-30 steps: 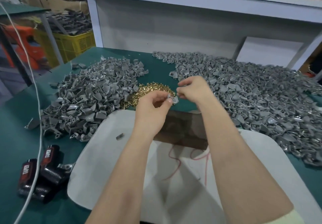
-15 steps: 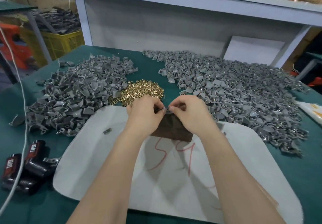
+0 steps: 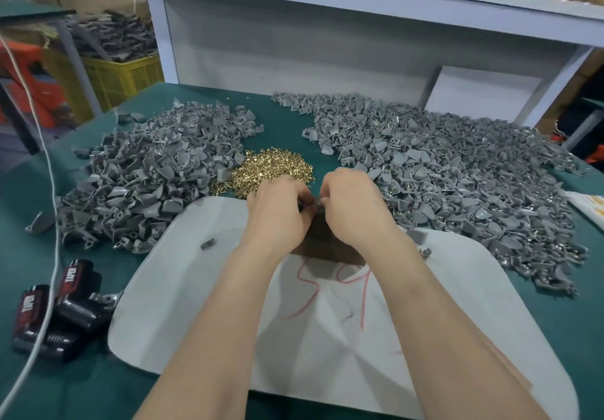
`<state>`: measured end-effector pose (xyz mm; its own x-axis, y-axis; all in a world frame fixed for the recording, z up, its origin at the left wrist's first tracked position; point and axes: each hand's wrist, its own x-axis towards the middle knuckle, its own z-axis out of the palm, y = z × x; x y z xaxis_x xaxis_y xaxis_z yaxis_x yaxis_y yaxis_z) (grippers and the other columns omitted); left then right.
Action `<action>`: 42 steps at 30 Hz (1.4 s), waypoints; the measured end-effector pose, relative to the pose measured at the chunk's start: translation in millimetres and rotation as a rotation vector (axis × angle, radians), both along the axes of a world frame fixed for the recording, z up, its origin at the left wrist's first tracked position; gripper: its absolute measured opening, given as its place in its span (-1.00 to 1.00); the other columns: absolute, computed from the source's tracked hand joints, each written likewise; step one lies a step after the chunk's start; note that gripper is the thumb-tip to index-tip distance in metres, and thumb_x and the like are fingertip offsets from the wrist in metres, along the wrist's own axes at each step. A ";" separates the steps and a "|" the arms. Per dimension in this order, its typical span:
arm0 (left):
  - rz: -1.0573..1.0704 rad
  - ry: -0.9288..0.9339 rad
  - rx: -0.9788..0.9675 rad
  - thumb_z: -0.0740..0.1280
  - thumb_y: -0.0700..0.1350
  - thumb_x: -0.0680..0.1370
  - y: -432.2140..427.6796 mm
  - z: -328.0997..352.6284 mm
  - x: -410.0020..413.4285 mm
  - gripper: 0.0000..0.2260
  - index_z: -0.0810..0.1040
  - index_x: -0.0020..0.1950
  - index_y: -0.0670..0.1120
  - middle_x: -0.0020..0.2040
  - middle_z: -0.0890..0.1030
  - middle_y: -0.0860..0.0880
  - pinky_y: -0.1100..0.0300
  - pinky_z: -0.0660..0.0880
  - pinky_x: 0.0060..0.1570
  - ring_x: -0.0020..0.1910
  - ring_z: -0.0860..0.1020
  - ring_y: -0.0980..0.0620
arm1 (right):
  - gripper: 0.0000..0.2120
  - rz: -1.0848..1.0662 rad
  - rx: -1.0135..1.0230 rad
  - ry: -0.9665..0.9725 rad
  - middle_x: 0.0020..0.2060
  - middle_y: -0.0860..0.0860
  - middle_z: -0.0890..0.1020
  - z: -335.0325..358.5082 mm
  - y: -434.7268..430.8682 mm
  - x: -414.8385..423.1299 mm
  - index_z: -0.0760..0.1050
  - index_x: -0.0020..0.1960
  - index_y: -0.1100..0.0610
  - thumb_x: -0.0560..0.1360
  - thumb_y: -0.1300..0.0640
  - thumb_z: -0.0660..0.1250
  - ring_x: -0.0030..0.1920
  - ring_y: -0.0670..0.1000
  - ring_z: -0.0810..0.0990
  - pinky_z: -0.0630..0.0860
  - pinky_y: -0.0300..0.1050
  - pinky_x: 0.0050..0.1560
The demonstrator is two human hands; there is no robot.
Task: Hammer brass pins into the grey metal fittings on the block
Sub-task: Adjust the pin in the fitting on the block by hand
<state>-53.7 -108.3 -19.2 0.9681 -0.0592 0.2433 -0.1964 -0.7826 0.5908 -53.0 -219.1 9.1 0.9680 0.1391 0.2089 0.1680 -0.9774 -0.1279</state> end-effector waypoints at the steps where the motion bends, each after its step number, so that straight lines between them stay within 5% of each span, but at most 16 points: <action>1: -0.001 0.001 0.014 0.34 -0.13 0.52 -0.1 0.2 0.2 -0.89 0.65 -0.02 -0.04 0.05 0.58 -0.03 -0.02 0.39 0.13 0.12 0.47 -0.14 | -0.84 0.001 -0.043 0.001 0.03 0.10 0.54 2.1 2.7 0.9 0.53 0.06 0.18 0.50 0.26 0.26 0.04 0.12 0.54 0.35 -0.16 -0.15; 30: 0.018 -0.024 0.018 0.34 -0.06 0.54 -1.5 -2.0 1.1 -0.92 0.63 -0.05 -0.01 0.05 0.55 0.02 0.01 0.33 0.12 0.13 0.45 -0.10 | -0.89 -0.064 0.258 0.071 -0.01 0.08 0.58 -2.8 -6.1 -6.7 0.55 -0.01 0.14 0.55 0.15 0.27 0.07 0.10 0.51 0.47 -0.06 0.06; 42: -0.010 -0.053 0.080 0.30 -0.15 0.53 -2.9 0.3 0.3 -0.91 0.60 -0.04 -0.08 0.06 0.53 -0.04 0.05 0.32 0.02 0.11 0.44 -0.14 | -0.87 -0.039 -0.063 0.080 0.01 0.12 0.56 9.1 8.2 -0.2 0.48 0.03 0.17 0.50 0.27 0.24 0.03 0.14 0.54 0.34 -0.13 -0.16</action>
